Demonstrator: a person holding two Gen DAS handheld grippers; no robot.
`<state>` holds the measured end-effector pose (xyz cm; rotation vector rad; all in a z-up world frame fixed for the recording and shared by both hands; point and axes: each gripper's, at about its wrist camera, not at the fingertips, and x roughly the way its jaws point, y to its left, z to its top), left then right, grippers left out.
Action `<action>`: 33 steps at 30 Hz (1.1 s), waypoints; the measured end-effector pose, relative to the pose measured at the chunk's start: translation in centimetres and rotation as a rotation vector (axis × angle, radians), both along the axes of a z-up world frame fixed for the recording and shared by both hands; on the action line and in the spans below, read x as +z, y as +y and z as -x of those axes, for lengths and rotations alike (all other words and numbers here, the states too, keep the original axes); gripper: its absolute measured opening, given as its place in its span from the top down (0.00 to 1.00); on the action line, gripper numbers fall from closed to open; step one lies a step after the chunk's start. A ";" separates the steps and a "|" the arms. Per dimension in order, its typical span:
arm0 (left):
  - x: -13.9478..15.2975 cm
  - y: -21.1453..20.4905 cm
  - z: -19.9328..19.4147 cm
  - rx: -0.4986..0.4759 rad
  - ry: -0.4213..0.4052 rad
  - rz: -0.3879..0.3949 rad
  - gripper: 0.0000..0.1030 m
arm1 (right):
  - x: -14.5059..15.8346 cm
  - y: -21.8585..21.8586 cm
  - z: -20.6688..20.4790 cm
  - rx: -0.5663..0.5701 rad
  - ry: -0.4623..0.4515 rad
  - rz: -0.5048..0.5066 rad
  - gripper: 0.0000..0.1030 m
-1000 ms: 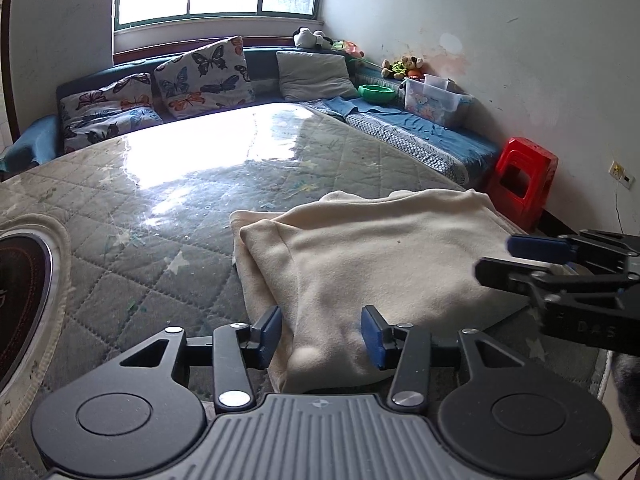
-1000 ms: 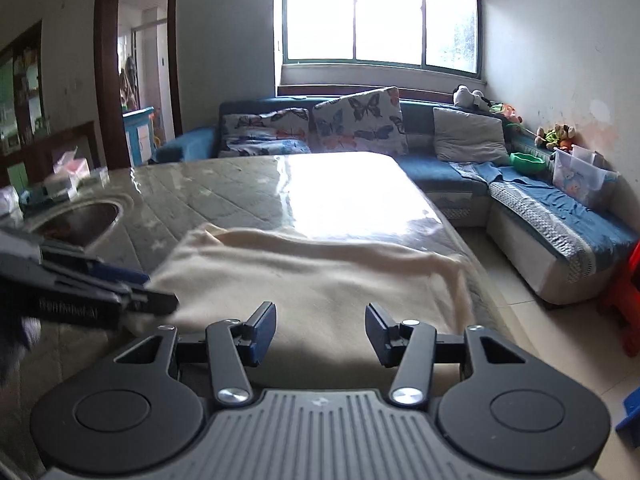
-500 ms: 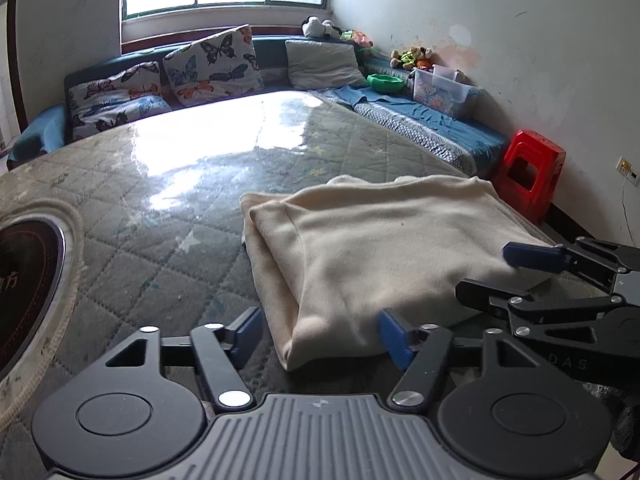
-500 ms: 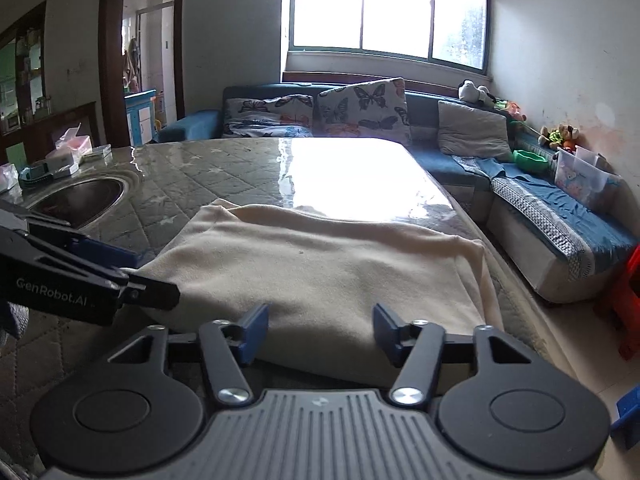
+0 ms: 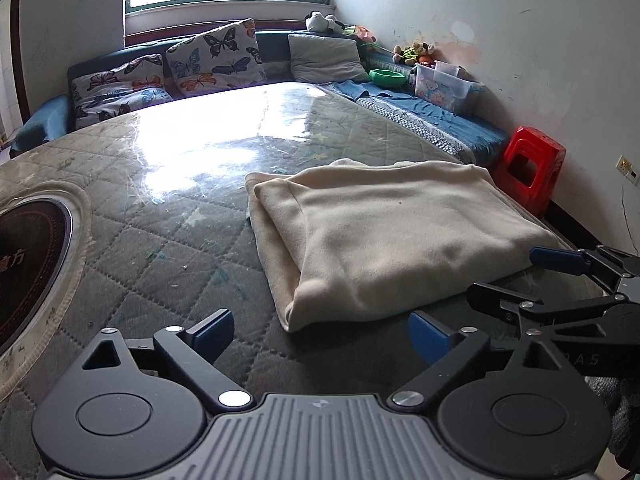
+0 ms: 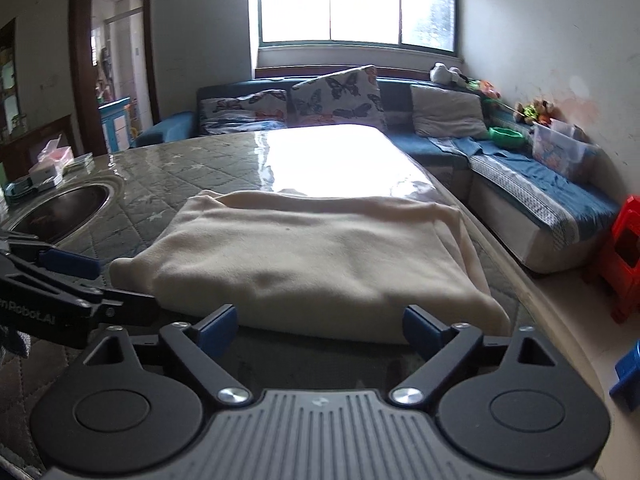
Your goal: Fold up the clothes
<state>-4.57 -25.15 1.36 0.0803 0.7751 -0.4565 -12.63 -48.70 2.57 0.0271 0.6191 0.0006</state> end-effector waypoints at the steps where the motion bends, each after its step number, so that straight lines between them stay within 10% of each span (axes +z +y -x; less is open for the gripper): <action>1: 0.0 0.0 0.1 -0.002 0.000 -0.001 0.04 | 0.0 0.0 0.1 -0.007 0.001 -0.001 0.09; 33: -0.2 1.2 3.4 0.010 -0.026 -0.009 0.00 | -0.5 1.8 2.5 -0.116 0.001 0.033 0.00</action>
